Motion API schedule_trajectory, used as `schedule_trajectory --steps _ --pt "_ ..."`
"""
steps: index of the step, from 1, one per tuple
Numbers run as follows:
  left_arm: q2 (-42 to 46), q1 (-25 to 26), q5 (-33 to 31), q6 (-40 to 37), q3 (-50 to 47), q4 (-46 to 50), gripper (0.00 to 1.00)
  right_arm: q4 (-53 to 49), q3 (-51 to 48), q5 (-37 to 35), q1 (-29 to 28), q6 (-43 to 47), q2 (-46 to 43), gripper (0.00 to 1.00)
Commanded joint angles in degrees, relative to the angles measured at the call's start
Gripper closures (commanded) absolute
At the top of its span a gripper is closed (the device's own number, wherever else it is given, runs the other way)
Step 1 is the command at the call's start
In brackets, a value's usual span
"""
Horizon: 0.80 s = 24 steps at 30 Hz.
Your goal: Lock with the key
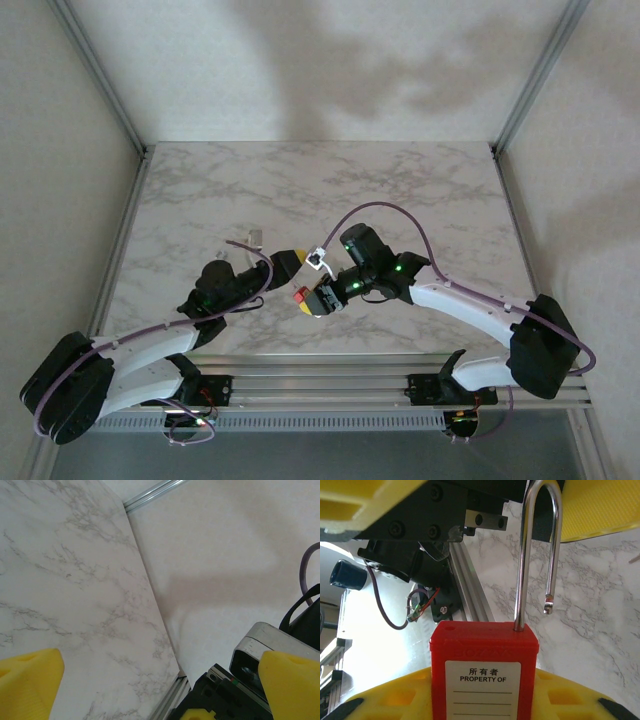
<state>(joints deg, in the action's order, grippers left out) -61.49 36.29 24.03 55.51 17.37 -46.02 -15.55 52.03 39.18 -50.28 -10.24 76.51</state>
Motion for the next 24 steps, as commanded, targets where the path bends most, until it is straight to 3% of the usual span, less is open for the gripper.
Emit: schedule_trajectory --steps 1,8,15,24 --pt "1.4 2.2 2.5 -2.3 2.1 -2.3 0.01 1.9 1.5 0.2 -0.1 -0.5 0.1 1.00" --pt "2.5 3.1 2.7 -3.0 2.4 -2.4 0.04 2.0 1.1 -1.1 0.0 -0.7 -0.2 1.00" --pt "8.4 3.1 -7.8 -1.5 0.1 3.2 0.00 2.9 -1.1 -2.5 0.9 -1.1 -4.7 1.00" --pt "7.8 3.0 -9.0 1.0 -0.1 2.4 0.00 3.5 -1.0 -0.3 1.0 -1.5 -4.5 1.00"
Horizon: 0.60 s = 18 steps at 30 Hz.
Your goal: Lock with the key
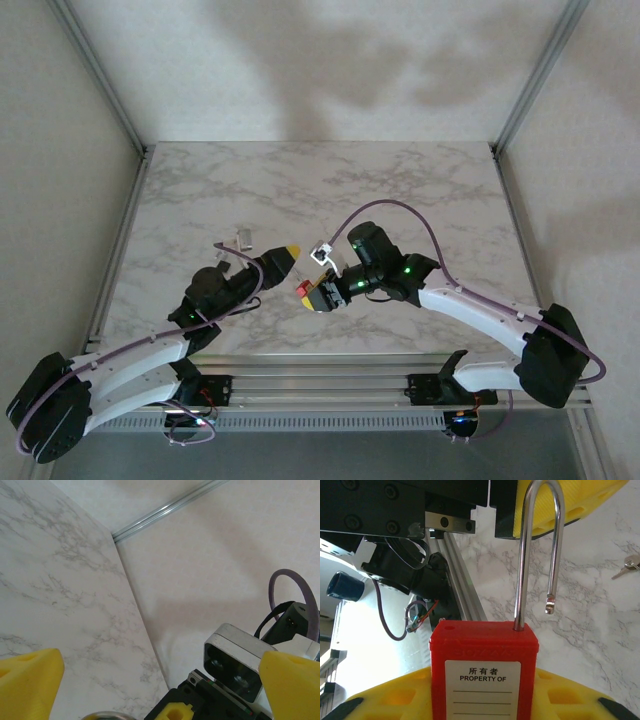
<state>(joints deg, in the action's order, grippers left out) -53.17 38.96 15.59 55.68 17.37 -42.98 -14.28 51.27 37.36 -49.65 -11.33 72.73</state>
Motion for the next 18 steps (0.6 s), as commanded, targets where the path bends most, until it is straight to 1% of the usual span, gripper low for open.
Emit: schedule_trajectory --steps 1,6,10,15,18 --pt "-1.1 0.3 0.2 0.9 0.0 -1.1 0.00 2.5 -0.3 1.7 0.3 -0.6 -0.9 1.00" --pt "-2.6 0.3 2.8 1.8 -0.8 -4.3 0.01 4.3 -0.6 3.3 0.3 -1.1 -0.5 1.00" --pt "-2.2 0.4 3.6 2.4 -1.2 -5.7 0.02 5.0 -0.8 3.7 0.3 -1.3 0.6 1.00" --pt "0.2 0.4 3.8 3.1 -2.2 -6.8 0.07 5.7 -1.0 3.8 0.4 -1.5 1.2 1.00" --pt "-0.3 0.4 5.1 4.2 -2.9 -8.8 0.10 6.2 -0.9 3.9 0.4 -1.6 1.5 1.00"
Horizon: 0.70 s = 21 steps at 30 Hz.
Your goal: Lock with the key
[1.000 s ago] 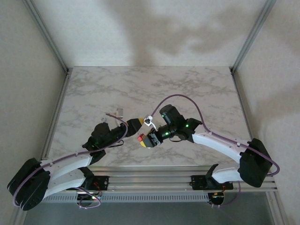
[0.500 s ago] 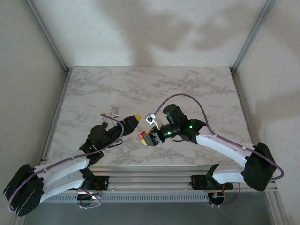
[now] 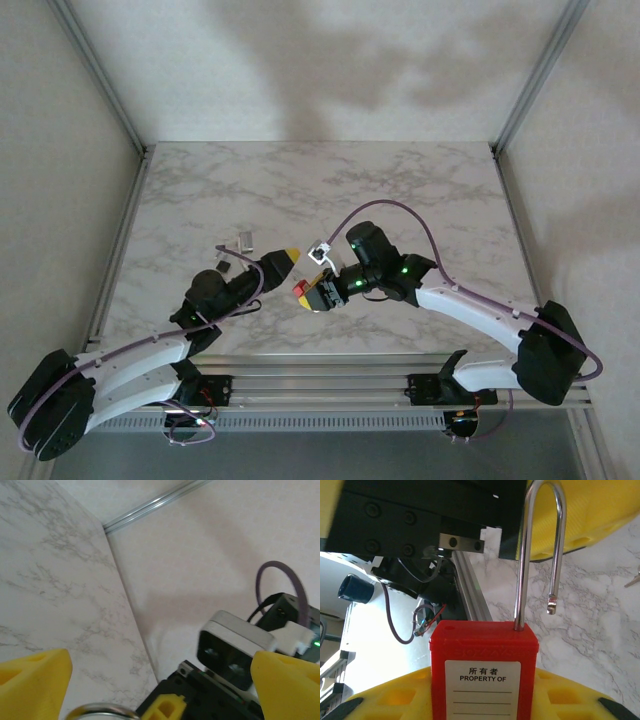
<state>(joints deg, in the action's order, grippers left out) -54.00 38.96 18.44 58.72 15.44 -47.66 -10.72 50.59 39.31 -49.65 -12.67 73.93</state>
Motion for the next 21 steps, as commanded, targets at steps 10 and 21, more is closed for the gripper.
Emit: schedule_trajectory --steps 10,21 --pt "1.5 0.4 3.7 0.9 -1.9 -4.6 0.26 3.2 -0.1 2.0 1.2 -0.8 1.3 1.00" --pt "2.5 0.4 3.3 -1.1 -2.2 -0.6 0.39 1.4 0.0 1.9 1.6 -0.3 1.0 1.00"
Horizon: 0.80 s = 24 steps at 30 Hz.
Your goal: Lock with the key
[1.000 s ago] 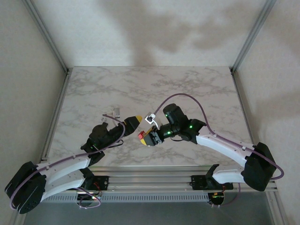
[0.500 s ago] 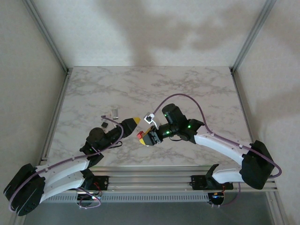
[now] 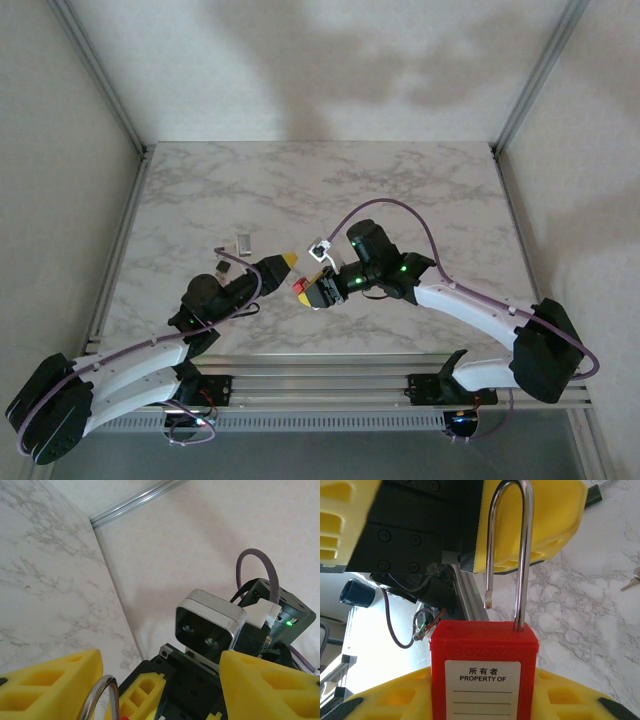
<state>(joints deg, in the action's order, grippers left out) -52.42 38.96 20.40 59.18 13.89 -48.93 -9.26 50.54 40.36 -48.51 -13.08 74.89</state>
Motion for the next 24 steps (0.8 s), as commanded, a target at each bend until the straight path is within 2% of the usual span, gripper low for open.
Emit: schedule_trajectory --steps 1,6,24 --pt "0.9 0.4 1.2 -1.8 -0.6 1.1 0.40 -0.3 0.1 0.9 0.4 0.2 0.0 1.00" --pt "1.3 0.4 1.1 -3.0 -0.5 3.3 0.50 -1.2 0.5 0.8 0.4 0.7 0.1 1.00" --pt "2.7 0.3 -0.3 -5.8 0.6 9.0 0.75 -2.9 1.1 0.0 0.4 1.4 1.0 1.00"
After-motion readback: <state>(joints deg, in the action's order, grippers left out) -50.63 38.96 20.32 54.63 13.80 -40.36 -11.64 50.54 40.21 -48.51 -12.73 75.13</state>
